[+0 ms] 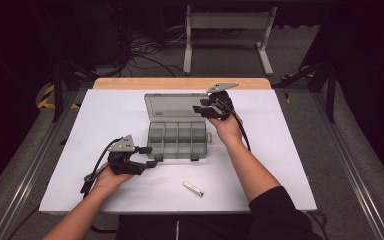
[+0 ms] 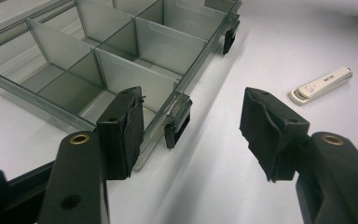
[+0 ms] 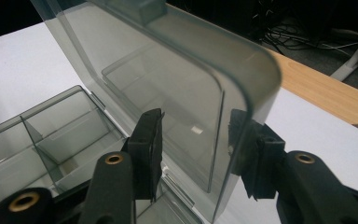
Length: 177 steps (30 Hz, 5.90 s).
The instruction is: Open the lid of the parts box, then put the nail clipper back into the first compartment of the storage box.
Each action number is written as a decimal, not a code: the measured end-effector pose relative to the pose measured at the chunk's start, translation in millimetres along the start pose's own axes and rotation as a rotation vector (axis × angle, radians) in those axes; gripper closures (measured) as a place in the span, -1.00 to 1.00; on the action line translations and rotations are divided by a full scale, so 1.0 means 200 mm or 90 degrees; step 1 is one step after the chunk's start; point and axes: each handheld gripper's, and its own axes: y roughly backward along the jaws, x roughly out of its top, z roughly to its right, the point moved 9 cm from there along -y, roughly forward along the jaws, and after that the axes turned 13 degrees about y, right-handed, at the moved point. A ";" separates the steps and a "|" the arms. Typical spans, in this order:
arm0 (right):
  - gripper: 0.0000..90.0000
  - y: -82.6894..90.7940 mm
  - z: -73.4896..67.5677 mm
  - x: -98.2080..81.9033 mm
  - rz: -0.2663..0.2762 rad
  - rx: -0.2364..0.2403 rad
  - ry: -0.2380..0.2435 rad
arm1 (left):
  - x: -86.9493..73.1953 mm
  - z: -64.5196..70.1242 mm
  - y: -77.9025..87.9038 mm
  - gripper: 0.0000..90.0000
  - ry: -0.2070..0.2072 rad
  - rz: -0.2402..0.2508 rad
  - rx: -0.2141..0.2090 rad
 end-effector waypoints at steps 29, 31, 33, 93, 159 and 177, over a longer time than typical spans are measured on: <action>0.18 -0.11 0.08 -0.05 -0.022 -0.014 -0.050 | 0.00 0.00 0.00 -0.11 0.000 0.005 -0.009; 0.15 -0.11 0.08 -0.06 -0.025 -0.016 -0.051 | 0.00 0.00 0.00 -0.11 -0.001 0.005 -0.007; 0.12 -0.12 0.08 -0.06 -0.029 -0.019 -0.051 | 0.00 0.00 0.00 -0.11 -0.002 0.005 -0.007; -0.41 -0.26 0.09 -0.24 -0.109 0.007 -0.114 | 0.00 0.00 0.00 -0.13 -0.005 0.001 -0.004; -0.51 0.66 -0.57 -0.01 -0.003 0.094 0.112 | 0.01 0.01 0.37 -0.83 0.021 0.122 0.025; -0.39 0.59 -0.81 -0.13 -0.132 0.180 0.155 | 0.03 0.02 0.41 -0.86 0.029 0.177 0.029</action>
